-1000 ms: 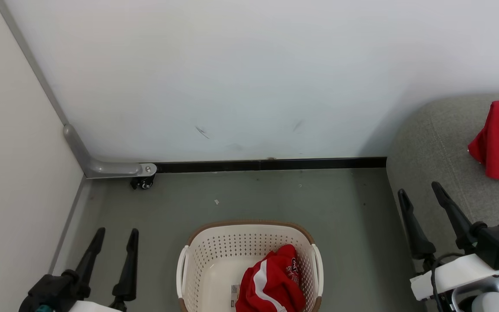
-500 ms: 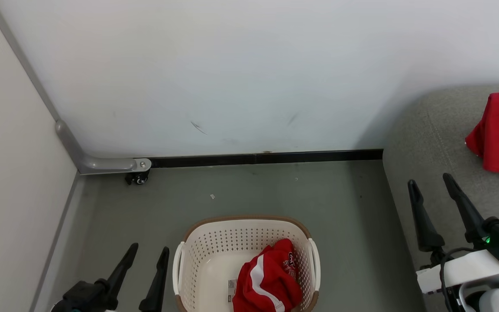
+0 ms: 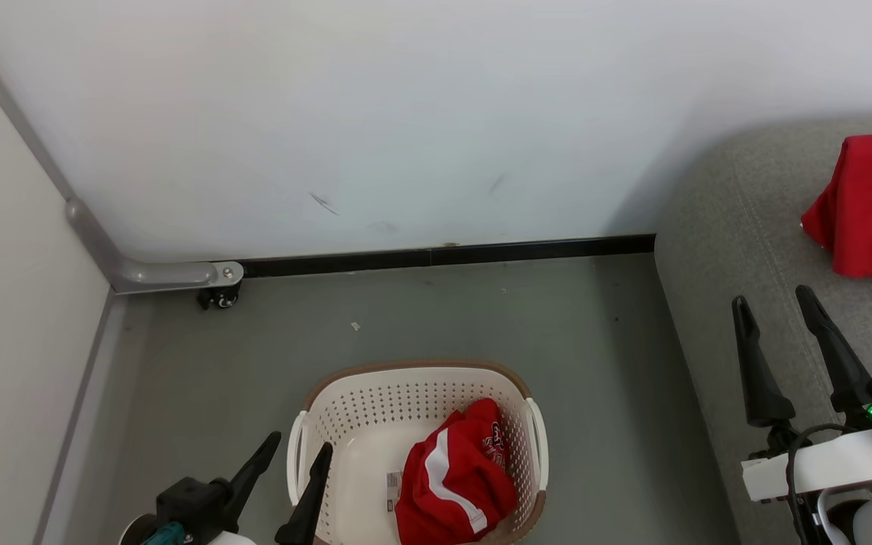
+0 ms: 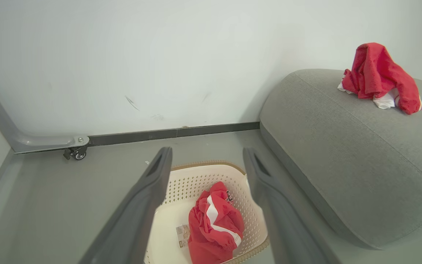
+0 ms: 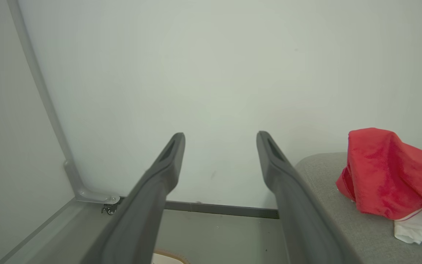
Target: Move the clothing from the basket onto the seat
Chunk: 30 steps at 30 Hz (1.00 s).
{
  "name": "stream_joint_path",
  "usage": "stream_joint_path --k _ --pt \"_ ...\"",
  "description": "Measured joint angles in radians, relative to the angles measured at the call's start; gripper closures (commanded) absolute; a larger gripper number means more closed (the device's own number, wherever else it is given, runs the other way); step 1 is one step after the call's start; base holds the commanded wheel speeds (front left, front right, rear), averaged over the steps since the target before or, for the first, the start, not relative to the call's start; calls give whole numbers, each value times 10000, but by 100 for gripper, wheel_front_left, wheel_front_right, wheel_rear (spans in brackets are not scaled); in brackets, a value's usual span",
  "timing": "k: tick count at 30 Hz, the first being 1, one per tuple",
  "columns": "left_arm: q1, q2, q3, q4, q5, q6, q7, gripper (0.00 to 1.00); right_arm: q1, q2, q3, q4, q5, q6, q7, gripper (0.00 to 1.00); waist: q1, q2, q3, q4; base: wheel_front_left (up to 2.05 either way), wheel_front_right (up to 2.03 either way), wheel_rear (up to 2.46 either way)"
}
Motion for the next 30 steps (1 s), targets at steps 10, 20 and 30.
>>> stream_joint_path --k 10,20,30 --pt "-586 -59 -449 472 -82 -75 623 0 -79 21 247 -249 15 -2 0 0 0 0 485 -255 0 0 0" --pt "-1247 -180 -675 905 -245 -86 1099 0 -927 -17 625 -648 17 -2 0 0 -1 0 1145 -506 0 0 0" --pt "-2024 -194 -926 1452 -311 -157 1710 0 -1636 -27 953 -894 17 -2 0 0 0 0 1884 -716 0 0 0"
